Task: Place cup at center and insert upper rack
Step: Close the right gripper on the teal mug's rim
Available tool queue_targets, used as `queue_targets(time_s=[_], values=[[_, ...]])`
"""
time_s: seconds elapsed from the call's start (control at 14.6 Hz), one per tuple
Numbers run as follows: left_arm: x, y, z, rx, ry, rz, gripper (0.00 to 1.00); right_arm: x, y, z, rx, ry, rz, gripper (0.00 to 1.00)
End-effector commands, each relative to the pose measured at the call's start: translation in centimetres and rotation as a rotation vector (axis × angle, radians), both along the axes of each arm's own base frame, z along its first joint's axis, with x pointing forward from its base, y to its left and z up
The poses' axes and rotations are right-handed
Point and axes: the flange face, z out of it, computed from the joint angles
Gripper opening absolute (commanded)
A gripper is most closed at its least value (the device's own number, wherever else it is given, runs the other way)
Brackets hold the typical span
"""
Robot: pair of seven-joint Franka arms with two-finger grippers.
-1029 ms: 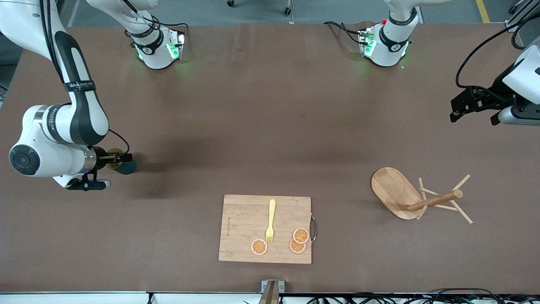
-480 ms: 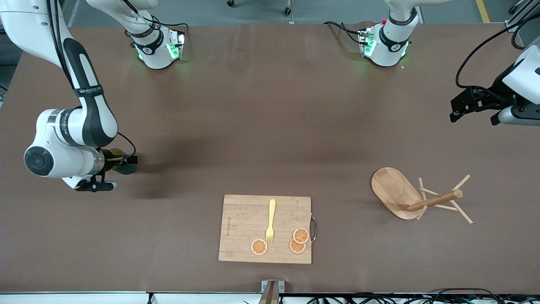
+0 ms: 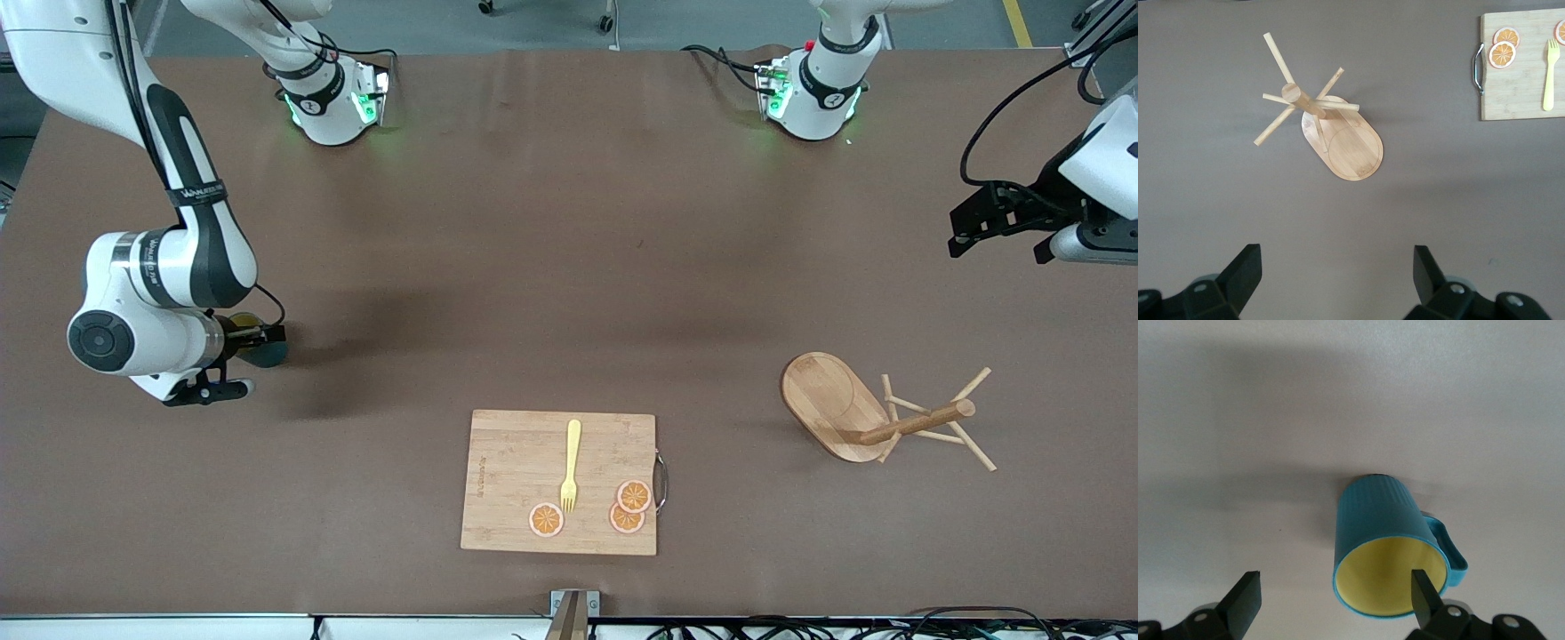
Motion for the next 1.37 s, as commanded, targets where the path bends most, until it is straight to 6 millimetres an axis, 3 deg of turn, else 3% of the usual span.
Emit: queue_targets(time_s=[0.0, 0.07, 0.34, 0.48, 1.03, 1.3], values=[[-0.2, -0.2, 0.6, -0.014, -0.001, 0.004, 1.0, 0.1, -0.9, -1.9, 0.022, 0.015, -0.031, 0.98], [-0.2, -0.2, 0.6, -0.014, -0.001, 0.004, 1.0, 0.1, -2.0, -2.4, 0.059, 0.018, -0.091, 0.98], [-0.2, -0.2, 0.6, -0.014, -0.001, 0.004, 1.0, 0.2, -2.3, -2.5, 0.069, 0.009, -0.124, 0.95], [-0.2, -0.2, 0.6, -0.014, -0.001, 0.004, 1.0, 0.0, -2.3, -3.1, 0.07, 0.02, -0.125, 0.83], [-0.2, -0.2, 0.6, -0.014, -0.001, 0.004, 1.0, -0.4, -2.0, -3.6, 0.07, 0.045, -0.123, 0.17], [-0.2, -0.2, 0.6, -0.014, -0.001, 0.004, 1.0, -0.5, -1.6, -3.6, 0.074, 0.062, -0.121, 0.04]])
